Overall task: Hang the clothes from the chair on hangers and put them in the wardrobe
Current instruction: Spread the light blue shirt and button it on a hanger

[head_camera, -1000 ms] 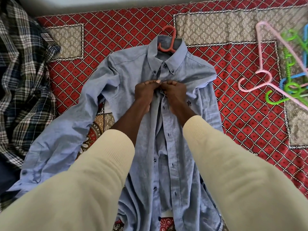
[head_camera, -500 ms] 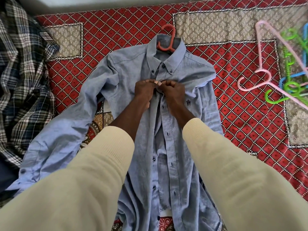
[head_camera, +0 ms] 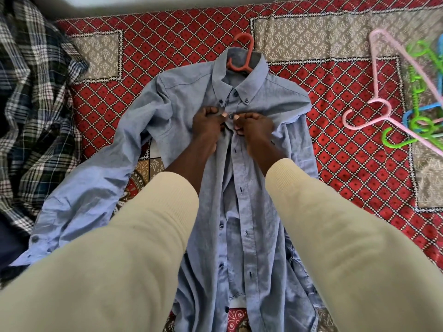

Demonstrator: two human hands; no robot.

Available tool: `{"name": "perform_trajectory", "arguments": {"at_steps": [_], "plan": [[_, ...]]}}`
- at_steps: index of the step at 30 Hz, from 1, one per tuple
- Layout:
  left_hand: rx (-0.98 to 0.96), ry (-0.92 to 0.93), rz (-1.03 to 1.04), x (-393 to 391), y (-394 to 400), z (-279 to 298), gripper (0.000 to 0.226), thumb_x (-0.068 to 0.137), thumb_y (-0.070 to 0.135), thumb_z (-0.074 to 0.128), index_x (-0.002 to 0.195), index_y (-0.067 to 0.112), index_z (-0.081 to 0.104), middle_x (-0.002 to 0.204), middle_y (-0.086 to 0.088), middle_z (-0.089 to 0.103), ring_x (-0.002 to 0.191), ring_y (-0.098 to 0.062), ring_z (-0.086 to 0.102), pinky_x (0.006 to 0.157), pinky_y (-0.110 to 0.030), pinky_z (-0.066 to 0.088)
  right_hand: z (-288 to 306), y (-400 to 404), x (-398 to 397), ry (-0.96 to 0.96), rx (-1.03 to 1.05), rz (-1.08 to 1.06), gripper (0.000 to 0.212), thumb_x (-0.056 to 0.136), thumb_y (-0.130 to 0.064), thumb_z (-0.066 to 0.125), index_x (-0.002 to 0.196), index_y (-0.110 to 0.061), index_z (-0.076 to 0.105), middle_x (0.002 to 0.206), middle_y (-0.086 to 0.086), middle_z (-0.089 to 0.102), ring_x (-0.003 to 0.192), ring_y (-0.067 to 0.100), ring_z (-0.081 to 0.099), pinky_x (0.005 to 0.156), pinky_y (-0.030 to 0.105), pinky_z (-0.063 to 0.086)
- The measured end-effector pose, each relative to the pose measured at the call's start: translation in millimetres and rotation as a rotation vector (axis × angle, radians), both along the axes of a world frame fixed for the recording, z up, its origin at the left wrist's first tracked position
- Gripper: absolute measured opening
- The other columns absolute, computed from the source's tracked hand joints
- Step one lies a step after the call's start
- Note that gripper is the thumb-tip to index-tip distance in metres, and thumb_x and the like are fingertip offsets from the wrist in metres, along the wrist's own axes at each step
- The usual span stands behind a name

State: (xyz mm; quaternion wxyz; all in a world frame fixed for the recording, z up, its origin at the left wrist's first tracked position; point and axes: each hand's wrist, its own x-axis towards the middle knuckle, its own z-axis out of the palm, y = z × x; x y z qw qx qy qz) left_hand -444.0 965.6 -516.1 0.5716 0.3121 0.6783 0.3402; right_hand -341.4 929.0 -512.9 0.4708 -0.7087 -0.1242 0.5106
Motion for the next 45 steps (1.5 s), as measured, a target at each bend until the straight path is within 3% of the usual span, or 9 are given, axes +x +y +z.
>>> {"name": "perform_trajectory", "arguments": {"at_steps": [4, 6, 12, 18, 22, 28, 33, 40, 45], "plan": [[0.124, 0.111, 0.071, -5.5, -13.8, 12.9, 0.006, 0.091, 0.015, 0.066, 0.09, 0.013, 0.06, 0.079, 0.001, 0.063, 0.068, -0.01, 0.057, 0.065, -0.02, 0.051, 3.9, -15.8, -1.1, -0.061, 0.068, -0.109, 0.015, 0.085, -0.008, 0.071, 0.072, -0.009, 0.065, 0.06, 0.001, 0.064, 0.054, 0.008, 0.058, 0.057, 0.022, 0.051], [0.245, 0.326, 0.013, -12.7, -40.1, 27.5, 0.01, 0.092, 0.023, 0.065, 0.087, 0.017, 0.059, 0.073, 0.011, 0.057, 0.064, 0.001, 0.051, 0.058, -0.009, 0.04, 6.3, -38.3, -6.8, -0.338, 0.076, -0.004, 0.018, 0.082, -0.02, 0.074, 0.075, -0.007, 0.063, 0.065, -0.002, 0.059, 0.059, 0.006, 0.053, 0.061, 0.02, 0.045], [0.277, 0.467, -0.368, -50.9, -123.6, 12.7, 0.019, 0.087, 0.03, 0.072, 0.077, 0.017, 0.062, 0.078, -0.001, 0.063, 0.073, -0.013, 0.059, 0.068, -0.026, 0.048, -3.8, -106.9, -31.0, -0.708, 0.137, 0.357, 0.019, 0.078, -0.018, 0.07, 0.085, -0.017, 0.052, 0.086, 0.002, 0.054, 0.079, 0.022, 0.053, 0.072, 0.032, 0.042], [0.188, 0.539, -0.226, -70.3, -117.0, 11.5, 0.02, 0.091, 0.028, 0.065, 0.078, 0.02, 0.052, 0.076, 0.007, 0.057, 0.073, -0.017, 0.058, 0.067, -0.029, 0.047, -4.0, -105.8, -18.9, -0.454, 0.096, 0.126, 0.008, 0.089, -0.013, 0.067, 0.091, -0.01, 0.075, 0.079, -0.005, 0.07, 0.076, 0.004, 0.063, 0.074, 0.022, 0.049], [0.237, 0.655, -0.514, -58.4, -116.8, 19.0, 0.031, 0.083, 0.042, 0.066, 0.064, 0.021, 0.054, 0.074, -0.002, 0.059, 0.073, -0.025, 0.061, 0.06, -0.031, 0.043, -2.6, -103.5, -17.1, -0.372, 0.085, 0.092, 0.018, 0.088, -0.003, 0.066, 0.105, -0.004, 0.072, 0.098, 0.006, 0.072, 0.09, 0.011, 0.065, 0.083, 0.018, 0.05], [0.07, 0.676, 0.013, -80.6, -97.6, 27.0, 0.02, 0.085, 0.01, 0.053, 0.097, 0.005, 0.068, 0.098, -0.012, 0.066, 0.089, -0.023, 0.061, 0.071, -0.024, 0.041, 5.5, -97.0, -18.3, -0.23, 0.041, 0.041, 0.014, 0.089, -0.003, 0.063, 0.082, -0.013, 0.069, 0.075, -0.005, 0.064, 0.068, 0.0, 0.056, 0.066, 0.009, 0.044], [0.521, 0.841, -0.313, -47.7, -109.3, 35.7, 0.03, 0.074, 0.0, 0.054, 0.1, 0.007, 0.067, 0.107, -0.015, 0.057, 0.099, -0.03, 0.055, 0.083, -0.038, 0.049, -0.3, -96.8, -21.5, -0.21, 0.024, 0.075, 0.013, 0.089, -0.008, 0.062, 0.08, -0.014, 0.07, 0.075, -0.003, 0.064, 0.071, 0.005, 0.055, 0.069, 0.016, 0.045], [0.233, 1.058, -0.382, -68.3, -120.4, 24.3, 0.018, 0.087, 0.017, 0.056, 0.1, 0.011, 0.067, 0.106, -0.01, 0.062, 0.1, -0.029, 0.059, 0.085, -0.041, 0.045, -0.7, -98.8, -20.3, -0.176, 0.044, 0.12, 0.013, 0.087, -0.007, 0.068, 0.081, -0.017, 0.073, 0.078, 0.0, 0.071, 0.075, 0.01, 0.065, 0.079, 0.034, 0.056], [0.646, 0.816, -0.551, -59.4, -137.5, 35.3, 0.01, 0.081, 0.008, 0.063, 0.087, 0.011, 0.07, 0.095, -0.008, 0.061, 0.093, -0.025, 0.052, 0.082, -0.036, 0.036, 2.2, -99.7, -15.8, -0.092, -0.002, 0.071, 0.019, 0.089, -0.011, 0.066, 0.074, -0.023, 0.066, 0.073, -0.002, 0.065, 0.07, 0.013, 0.057, 0.072, 0.036, 0.049]]}}
